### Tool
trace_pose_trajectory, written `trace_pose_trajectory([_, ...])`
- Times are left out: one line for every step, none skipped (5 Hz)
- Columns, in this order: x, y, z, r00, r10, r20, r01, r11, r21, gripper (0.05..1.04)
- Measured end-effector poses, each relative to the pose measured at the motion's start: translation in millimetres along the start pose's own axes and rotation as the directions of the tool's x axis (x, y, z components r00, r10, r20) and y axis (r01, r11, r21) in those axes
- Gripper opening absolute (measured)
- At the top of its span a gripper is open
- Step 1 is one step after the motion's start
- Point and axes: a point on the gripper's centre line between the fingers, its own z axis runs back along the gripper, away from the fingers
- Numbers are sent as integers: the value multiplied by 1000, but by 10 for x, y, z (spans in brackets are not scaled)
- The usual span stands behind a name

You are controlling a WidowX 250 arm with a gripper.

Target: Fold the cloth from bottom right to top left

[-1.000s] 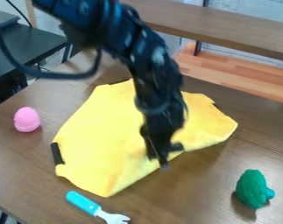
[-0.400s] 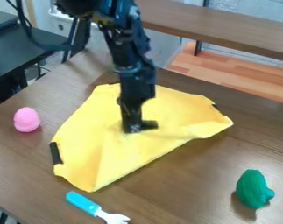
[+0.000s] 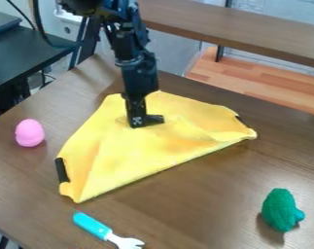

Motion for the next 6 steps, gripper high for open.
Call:
trace_pose_trajectory([22, 236, 5, 997, 74, 9, -74, 997, 28, 59])
trace_pose_trajectory([61, 416, 10, 991, 132, 17, -133, 990, 41, 59])
trace_pose_trajectory([70, 550, 102, 983, 181, 29, -182, 982, 50, 59])
trace_pose_trajectory([68, 645, 165, 977, 209, 42, -211, 976, 48, 59])
trace_pose_trajectory([84, 734, 209, 970, 236, 59, -238, 970, 49, 59])
trace_pose_trajectory([43, 799, 183, 962, 267, 55, -270, 962, 48, 59])
